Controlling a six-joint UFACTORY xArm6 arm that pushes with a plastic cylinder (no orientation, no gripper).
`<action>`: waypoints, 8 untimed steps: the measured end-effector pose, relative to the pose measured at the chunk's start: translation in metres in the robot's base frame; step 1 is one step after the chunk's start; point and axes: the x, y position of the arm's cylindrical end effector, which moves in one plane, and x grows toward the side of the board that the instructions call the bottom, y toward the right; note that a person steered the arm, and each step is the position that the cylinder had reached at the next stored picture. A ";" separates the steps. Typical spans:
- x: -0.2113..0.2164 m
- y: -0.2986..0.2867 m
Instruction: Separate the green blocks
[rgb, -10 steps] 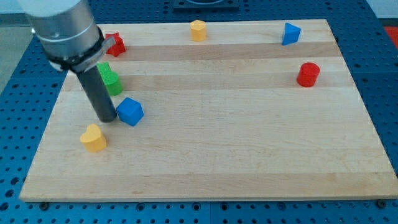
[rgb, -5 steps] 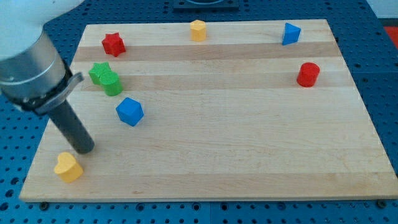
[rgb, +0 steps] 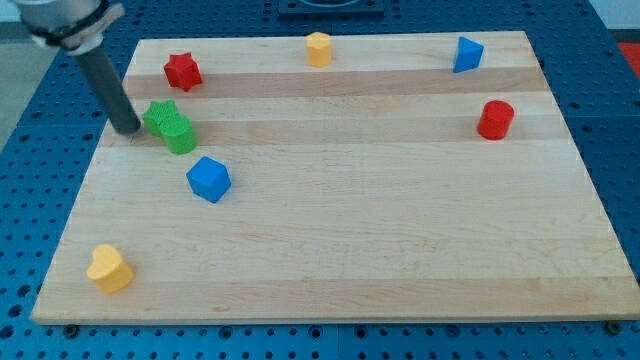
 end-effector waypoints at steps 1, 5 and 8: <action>-0.009 0.001; 0.047 0.150; 0.063 0.246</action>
